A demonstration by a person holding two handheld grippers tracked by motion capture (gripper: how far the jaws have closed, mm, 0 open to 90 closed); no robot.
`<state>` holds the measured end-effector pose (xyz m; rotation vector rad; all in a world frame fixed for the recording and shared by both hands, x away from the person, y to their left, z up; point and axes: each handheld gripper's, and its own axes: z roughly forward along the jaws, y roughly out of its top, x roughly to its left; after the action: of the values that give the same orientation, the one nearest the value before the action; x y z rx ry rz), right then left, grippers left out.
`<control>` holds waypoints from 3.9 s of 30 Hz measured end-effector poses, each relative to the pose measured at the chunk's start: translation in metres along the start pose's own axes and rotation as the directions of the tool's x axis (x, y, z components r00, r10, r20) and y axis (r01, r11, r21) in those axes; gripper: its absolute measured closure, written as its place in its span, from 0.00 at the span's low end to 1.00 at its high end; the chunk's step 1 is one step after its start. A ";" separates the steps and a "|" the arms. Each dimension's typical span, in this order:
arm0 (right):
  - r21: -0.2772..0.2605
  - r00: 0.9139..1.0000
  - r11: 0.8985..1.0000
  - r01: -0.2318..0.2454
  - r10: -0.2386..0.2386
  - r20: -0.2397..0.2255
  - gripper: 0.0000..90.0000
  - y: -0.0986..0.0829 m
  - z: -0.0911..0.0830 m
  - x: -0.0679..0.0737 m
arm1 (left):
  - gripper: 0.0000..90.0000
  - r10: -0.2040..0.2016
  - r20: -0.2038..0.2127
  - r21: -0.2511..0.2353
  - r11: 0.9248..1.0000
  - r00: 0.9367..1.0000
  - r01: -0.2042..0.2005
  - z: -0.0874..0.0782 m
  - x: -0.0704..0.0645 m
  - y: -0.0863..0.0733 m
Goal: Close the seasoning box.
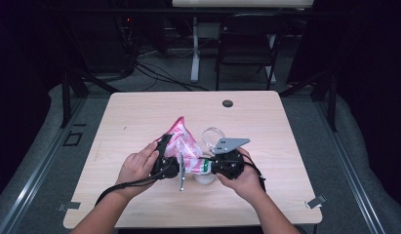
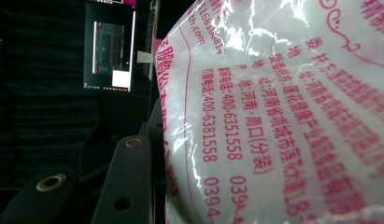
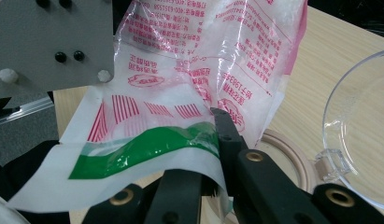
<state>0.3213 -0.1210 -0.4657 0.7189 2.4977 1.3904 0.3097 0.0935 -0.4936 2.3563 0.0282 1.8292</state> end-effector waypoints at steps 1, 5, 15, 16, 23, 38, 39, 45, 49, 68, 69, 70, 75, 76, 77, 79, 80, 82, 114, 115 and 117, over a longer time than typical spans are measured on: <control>0.001 1.000 1.000 0.001 -0.001 0.000 1.00 0.000 0.000 0.000 | 0.68 0.002 -0.002 0.000 1.000 1.000 -0.002 0.000 0.000 0.000; 0.002 1.000 1.000 0.003 -0.003 0.001 1.00 0.000 0.000 -0.001 | 0.68 0.015 -0.009 0.003 1.000 1.000 -0.015 -0.001 0.001 0.001; 0.004 1.000 1.000 0.005 -0.005 0.001 1.00 0.000 0.000 -0.001 | 0.70 0.031 -0.020 -0.002 1.000 0.999 -0.031 -0.002 0.002 0.002; 0.004 1.000 1.000 0.004 -0.004 0.003 1.00 0.000 0.000 -0.001 | 0.70 0.033 -0.022 0.000 0.999 0.999 -0.033 -0.002 0.002 0.003; 0.001 1.000 1.000 -0.003 0.003 0.003 1.00 -0.001 0.000 -0.002 | 0.70 0.035 -0.035 -0.006 0.999 0.999 -0.035 -0.002 0.003 0.003; 0.003 1.000 1.000 -0.004 0.004 0.011 1.00 -0.002 0.000 -0.004 | 0.71 0.051 -0.062 -0.006 0.999 0.997 -0.052 -0.003 0.008 0.005; 0.003 1.000 1.000 -0.004 0.004 0.010 1.00 -0.002 0.000 -0.004 | 0.71 0.053 -0.061 -0.002 0.999 0.997 -0.053 -0.003 0.008 0.005; 0.009 1.000 1.000 -0.007 0.007 0.007 1.00 -0.003 0.001 -0.004 | 0.71 0.046 -0.065 -0.006 0.999 0.997 -0.047 -0.003 0.008 0.004; 0.011 1.000 1.000 -0.006 0.006 0.008 1.00 -0.003 0.002 -0.004 | 0.71 0.050 -0.077 -0.005 0.999 0.996 -0.050 -0.004 0.009 0.005; 0.037 1.000 0.999 -0.013 0.013 0.009 1.00 -0.006 0.004 -0.007 | 0.72 0.047 -0.101 -0.009 0.999 0.994 -0.049 -0.006 0.009 0.006; 0.037 1.000 0.999 -0.013 0.013 0.009 1.00 -0.006 0.004 -0.007 | 0.72 0.047 -0.101 -0.009 0.999 0.994 -0.049 -0.006 0.009 0.006; 0.037 1.000 0.999 -0.014 0.014 0.009 1.00 -0.006 0.004 -0.007 | 0.72 0.049 -0.100 -0.009 0.999 0.994 -0.050 -0.006 0.010 0.007; 0.038 1.000 0.999 -0.019 0.019 0.006 1.00 -0.006 0.005 -0.008 | 0.72 0.046 -0.099 -0.010 0.999 0.994 -0.047 -0.006 0.009 0.007; 0.038 1.000 0.999 -0.021 0.020 0.009 1.00 -0.006 0.005 -0.008 | 0.72 0.048 -0.101 -0.011 0.999 0.994 -0.049 -0.006 0.009 0.007; 0.038 1.000 0.999 -0.021 0.020 0.009 1.00 -0.006 0.005 -0.008 | 0.72 0.052 -0.109 -0.016 0.998 0.993 -0.054 -0.006 0.010 0.008; 0.037 1.000 0.999 -0.024 0.024 0.010 1.00 -0.007 0.005 -0.008 | 0.72 0.050 -0.112 -0.018 0.998 0.992 -0.052 -0.006 0.010 0.008; 0.036 1.000 0.999 -0.027 0.027 0.011 1.00 -0.007 0.005 -0.008 | 0.72 0.050 -0.111 -0.017 0.999 0.993 -0.052 -0.007 0.010 0.008; 0.036 0.999 0.999 -0.030 0.030 0.011 1.00 -0.007 0.005 -0.008 | 0.72 0.050 -0.111 -0.019 0.998 0.993 -0.052 -0.007 0.010 0.008; 0.047 0.995 0.994 -0.095 0.094 0.014 1.00 -0.008 0.006 -0.011 | 0.72 0.056 -0.144 -0.035 0.997 0.988 -0.062 -0.009 0.012 0.011; 0.047 0.995 0.994 -0.098 0.097 0.016 1.00 -0.008 0.006 -0.011 | 0.72 0.060 -0.148 -0.037 0.997 0.987 -0.066 -0.009 0.012 0.012; 0.050 0.995 0.994 -0.098 0.097 0.017 1.00 -0.008 0.006 -0.011 | 0.72 0.062 -0.149 -0.037 0.997 0.987 -0.068 -0.009 0.012 0.012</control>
<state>0.3308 -0.1255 -0.4761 0.8693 2.5255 1.3523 0.3027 0.0841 -0.4783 2.2142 -0.0696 2.0107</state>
